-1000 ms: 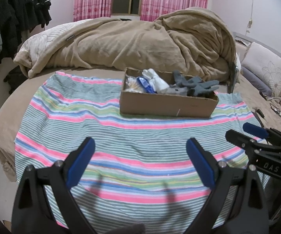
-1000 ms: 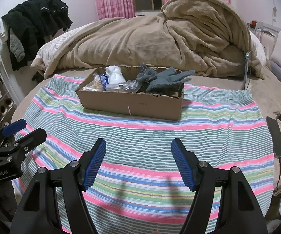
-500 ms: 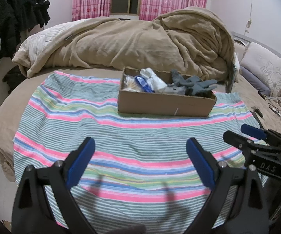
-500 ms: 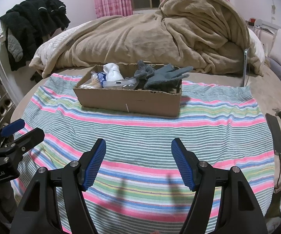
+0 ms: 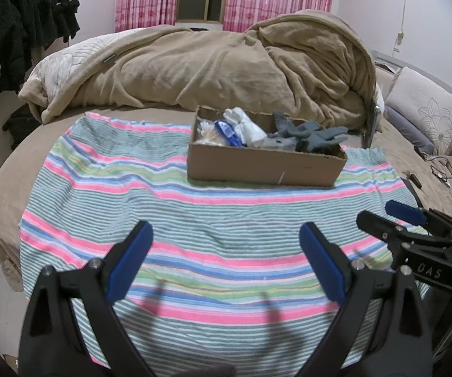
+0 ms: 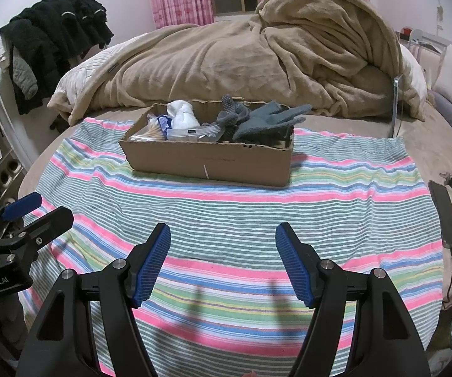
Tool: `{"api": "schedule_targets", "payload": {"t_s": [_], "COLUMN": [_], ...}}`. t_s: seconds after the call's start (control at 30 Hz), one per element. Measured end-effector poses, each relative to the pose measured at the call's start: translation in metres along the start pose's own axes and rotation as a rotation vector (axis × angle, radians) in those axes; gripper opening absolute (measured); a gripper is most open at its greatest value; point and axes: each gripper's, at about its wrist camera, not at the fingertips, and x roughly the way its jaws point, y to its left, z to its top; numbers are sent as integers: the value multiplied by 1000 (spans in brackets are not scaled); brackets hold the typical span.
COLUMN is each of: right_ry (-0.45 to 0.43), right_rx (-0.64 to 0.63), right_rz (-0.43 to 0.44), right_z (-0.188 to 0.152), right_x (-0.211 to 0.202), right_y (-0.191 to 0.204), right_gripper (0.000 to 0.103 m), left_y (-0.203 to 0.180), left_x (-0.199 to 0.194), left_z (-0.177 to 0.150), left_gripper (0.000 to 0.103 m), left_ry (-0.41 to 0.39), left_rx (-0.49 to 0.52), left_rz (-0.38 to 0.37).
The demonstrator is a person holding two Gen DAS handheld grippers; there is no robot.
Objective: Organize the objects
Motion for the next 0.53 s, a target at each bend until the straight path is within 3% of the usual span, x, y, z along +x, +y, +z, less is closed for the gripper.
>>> {"api": "schedule_targets", "payload": {"t_s": [0.53], "right_ry": [11], "right_rx": [1], "right_rz": [-1], "right_z": [-3], "right_x": [1], "right_y": [1], "right_gripper": [72], "left_y": [-3], "left_x": [1], "left_z": [0], "left_gripper": [95], "left_ry": [0], "left_rx": [23], "left_rz": [-52]}}
